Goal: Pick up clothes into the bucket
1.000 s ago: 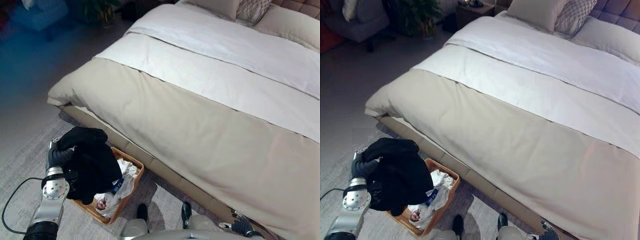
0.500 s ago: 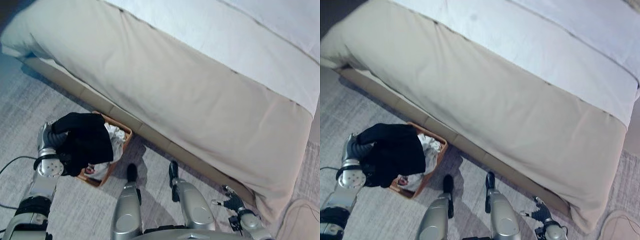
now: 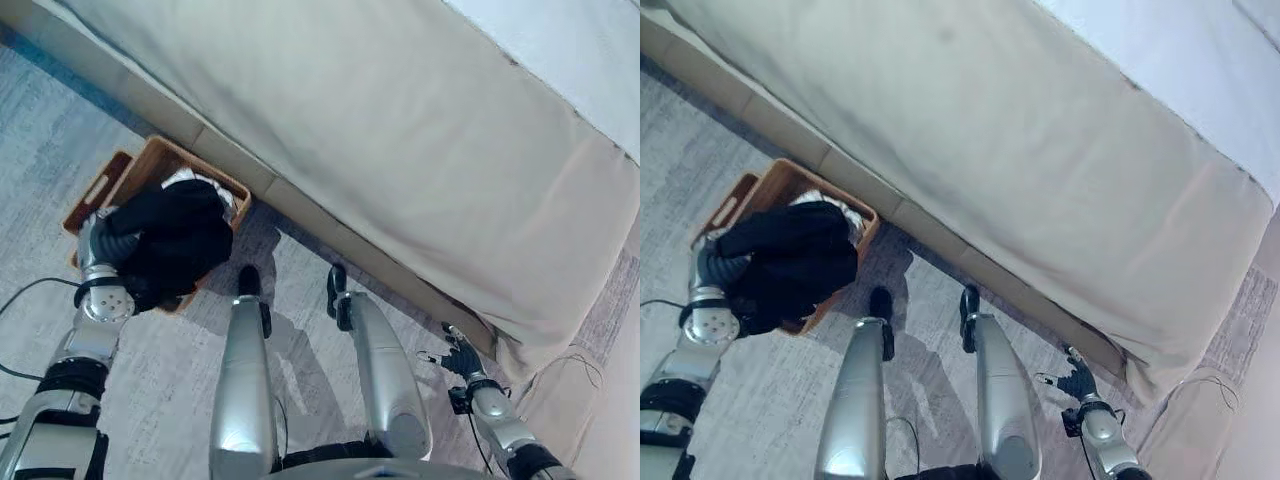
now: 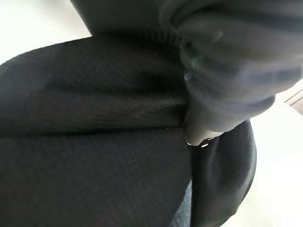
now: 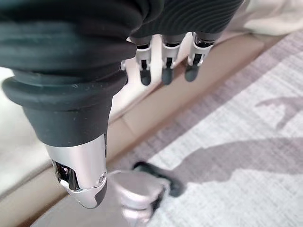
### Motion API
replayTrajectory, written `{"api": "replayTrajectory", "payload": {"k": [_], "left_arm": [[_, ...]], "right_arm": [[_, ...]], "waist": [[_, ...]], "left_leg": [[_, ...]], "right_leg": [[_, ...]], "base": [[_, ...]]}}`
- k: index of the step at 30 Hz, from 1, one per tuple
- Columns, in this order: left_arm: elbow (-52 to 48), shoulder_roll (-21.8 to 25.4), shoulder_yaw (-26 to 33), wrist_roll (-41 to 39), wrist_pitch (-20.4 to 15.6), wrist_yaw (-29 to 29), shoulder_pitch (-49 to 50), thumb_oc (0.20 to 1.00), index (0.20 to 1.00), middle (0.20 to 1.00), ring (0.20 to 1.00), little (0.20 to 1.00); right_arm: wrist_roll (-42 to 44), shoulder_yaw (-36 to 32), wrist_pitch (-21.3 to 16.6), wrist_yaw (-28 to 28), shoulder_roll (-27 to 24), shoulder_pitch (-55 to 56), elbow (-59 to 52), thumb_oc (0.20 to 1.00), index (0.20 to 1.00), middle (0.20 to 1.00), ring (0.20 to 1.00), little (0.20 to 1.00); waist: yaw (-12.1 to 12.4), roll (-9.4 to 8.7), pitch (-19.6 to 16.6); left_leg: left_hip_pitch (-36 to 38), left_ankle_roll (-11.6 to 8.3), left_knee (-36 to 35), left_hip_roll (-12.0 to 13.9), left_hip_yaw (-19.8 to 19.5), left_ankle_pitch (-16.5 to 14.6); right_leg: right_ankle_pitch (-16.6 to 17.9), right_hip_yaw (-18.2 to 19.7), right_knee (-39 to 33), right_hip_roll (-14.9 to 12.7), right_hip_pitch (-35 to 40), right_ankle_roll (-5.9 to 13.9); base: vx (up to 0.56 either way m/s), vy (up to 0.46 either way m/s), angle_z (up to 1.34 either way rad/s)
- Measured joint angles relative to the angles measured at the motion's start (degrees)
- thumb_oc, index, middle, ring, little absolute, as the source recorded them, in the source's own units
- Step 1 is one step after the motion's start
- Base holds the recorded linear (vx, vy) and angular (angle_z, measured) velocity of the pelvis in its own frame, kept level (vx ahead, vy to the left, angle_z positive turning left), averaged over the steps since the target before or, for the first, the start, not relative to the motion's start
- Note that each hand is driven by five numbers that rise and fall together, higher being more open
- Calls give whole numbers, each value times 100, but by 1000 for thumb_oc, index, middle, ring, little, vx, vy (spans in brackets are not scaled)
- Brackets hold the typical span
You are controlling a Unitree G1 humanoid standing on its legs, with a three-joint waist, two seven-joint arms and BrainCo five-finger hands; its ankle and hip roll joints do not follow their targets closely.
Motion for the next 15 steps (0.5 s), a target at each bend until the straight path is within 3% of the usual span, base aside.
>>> {"api": "replayTrajectory", "payload": {"k": [10,15], "left_arm": [[85,70,-135,-71,162,178,-413,200,200,200,200,200],[261,-245,189,-800,207,442,-456,200,200,200,200,200]], "right_arm": [[309,21,-37,-105,39,25,6,1000,1000,1000,1000,1000],[416,30,-59,-128,139,46,15,1000,1000,1000,1000,1000]], "waist": [[-135,-20,-13],[-147,-21,-14]], "left_leg": [[-946,4,501,-45,-155,-10],[-1071,38,644,-42,-142,-64]], "right_leg": [[-11,-79,362,-19,-822,7],[-55,-68,537,-9,-964,-8]], "base": [[7,9,3],[2,3,-1]]}}
